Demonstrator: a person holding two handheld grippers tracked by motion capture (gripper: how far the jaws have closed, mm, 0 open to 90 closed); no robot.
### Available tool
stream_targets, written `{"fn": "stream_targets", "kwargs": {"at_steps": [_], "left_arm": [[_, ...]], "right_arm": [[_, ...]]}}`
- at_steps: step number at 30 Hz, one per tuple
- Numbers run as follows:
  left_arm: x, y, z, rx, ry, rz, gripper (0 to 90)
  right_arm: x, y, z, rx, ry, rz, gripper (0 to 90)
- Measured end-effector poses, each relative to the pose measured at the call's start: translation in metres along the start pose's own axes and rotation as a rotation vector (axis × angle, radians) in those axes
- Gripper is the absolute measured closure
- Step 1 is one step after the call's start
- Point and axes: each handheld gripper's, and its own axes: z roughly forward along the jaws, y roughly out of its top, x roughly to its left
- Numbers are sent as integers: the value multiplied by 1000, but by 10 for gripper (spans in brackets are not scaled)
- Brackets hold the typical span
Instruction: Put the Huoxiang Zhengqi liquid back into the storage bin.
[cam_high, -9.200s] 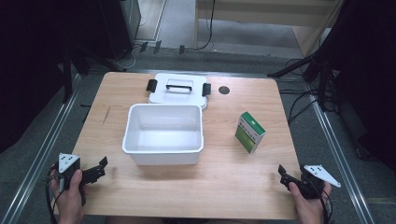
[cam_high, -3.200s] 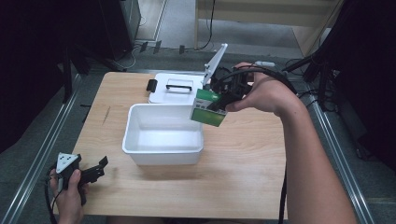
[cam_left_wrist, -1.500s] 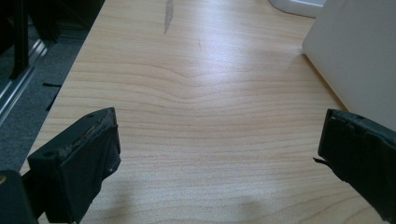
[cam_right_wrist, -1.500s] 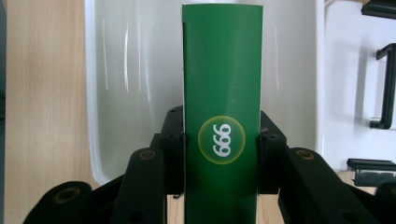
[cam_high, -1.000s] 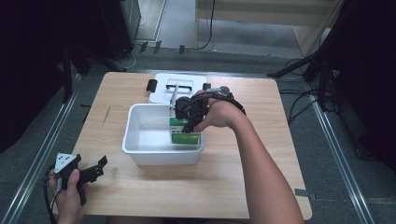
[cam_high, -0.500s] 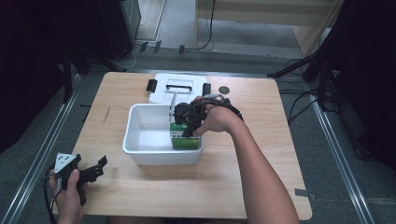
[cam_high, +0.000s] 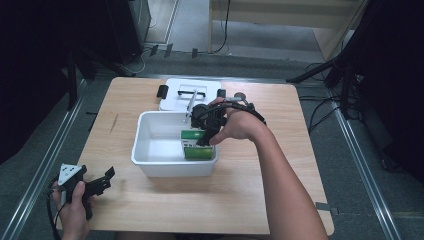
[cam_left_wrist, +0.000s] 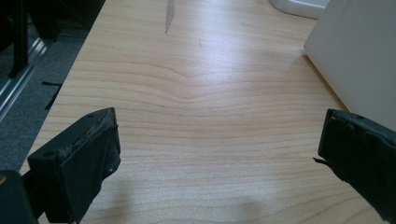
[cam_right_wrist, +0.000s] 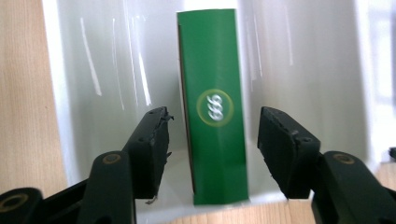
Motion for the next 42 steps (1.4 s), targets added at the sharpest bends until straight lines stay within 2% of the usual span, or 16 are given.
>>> {"fn": "stream_targets", "kwargs": {"at_steps": [6,9,14,16,17,21,23,27,29,31,34,35,38,39,41,42], "left_arm": [[0,0,0,2,0,-2,0],[0,0,0,3,4,-1,0],[0,0,0,4,4,1,0],[0,0,0,4,4,2,0],[0,0,0,4,4,1,0],[-1,0,0,3,4,0,0],[0,0,0,4,4,1,0],[-1,0,0,5,4,3,0],[-1,0,0,5,5,3,0],[-1,0,0,5,5,3,0],[-1,0,0,3,5,3,0],[-1,0,0,3,5,3,0],[-1,0,0,5,7,4,0],[-1,0,0,7,6,3,0],[-1,0,0,11,4,4,0],[-1,0,0,11,4,6,0]], "right_arm": [[1,-7,-21,-47,-8,55,349],[-1,-16,-34,-75,-20,82,343],[-1,-27,-43,-88,-40,125,321],[-3,-32,-47,-95,-54,155,308],[-3,-38,-50,-107,-61,189,309],[-2,-45,-56,-139,-70,232,307],[-2,-52,-62,-142,-94,293,287],[-2,-61,-65,-135,-102,338,253],[-1,-68,-66,-113,-99,393,166],[0,-75,-66,-104,-94,415,124],[1,-82,-65,-103,-92,422,63],[1,-90,-64,-105,-88,442,0],[2,-99,-63,-120,-98,459,0],[5,-108,-62,-144,-131,490,0],[7,-113,-61,-164,-154,502,0],[9,-123,-60,-198,-191,539,0]]}}
